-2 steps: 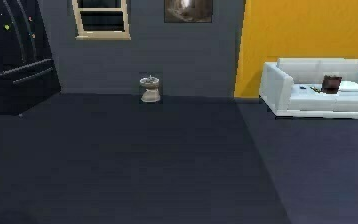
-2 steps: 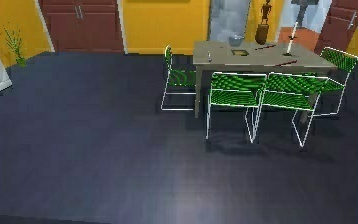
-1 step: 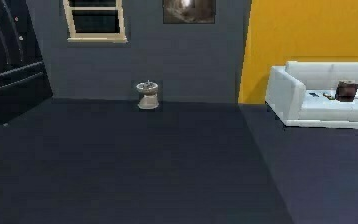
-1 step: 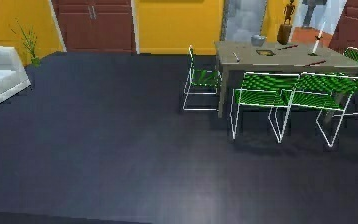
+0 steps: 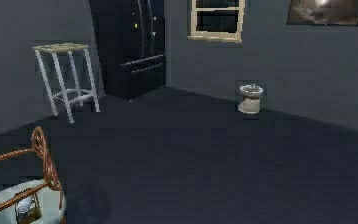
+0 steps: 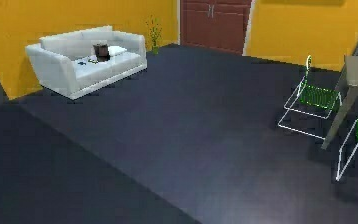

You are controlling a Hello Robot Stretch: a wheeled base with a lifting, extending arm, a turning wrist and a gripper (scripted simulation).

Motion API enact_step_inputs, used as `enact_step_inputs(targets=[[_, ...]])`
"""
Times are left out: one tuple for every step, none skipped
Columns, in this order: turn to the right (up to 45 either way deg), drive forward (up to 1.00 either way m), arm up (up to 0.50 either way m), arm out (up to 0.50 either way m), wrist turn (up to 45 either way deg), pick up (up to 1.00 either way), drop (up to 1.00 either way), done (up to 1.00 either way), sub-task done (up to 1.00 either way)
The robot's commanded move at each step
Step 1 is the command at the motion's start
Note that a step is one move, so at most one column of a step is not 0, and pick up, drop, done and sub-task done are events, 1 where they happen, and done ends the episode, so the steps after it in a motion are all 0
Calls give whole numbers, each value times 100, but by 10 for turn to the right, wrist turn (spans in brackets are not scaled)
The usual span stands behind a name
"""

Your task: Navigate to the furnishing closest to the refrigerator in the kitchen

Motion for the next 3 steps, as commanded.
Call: enact_step_inputs(targets=[[0,85,0,0,0,0,0,0,0],[-120,0,0,0,0,0,0,0,0],[0,45,0,0,0,0,0,0,0]])
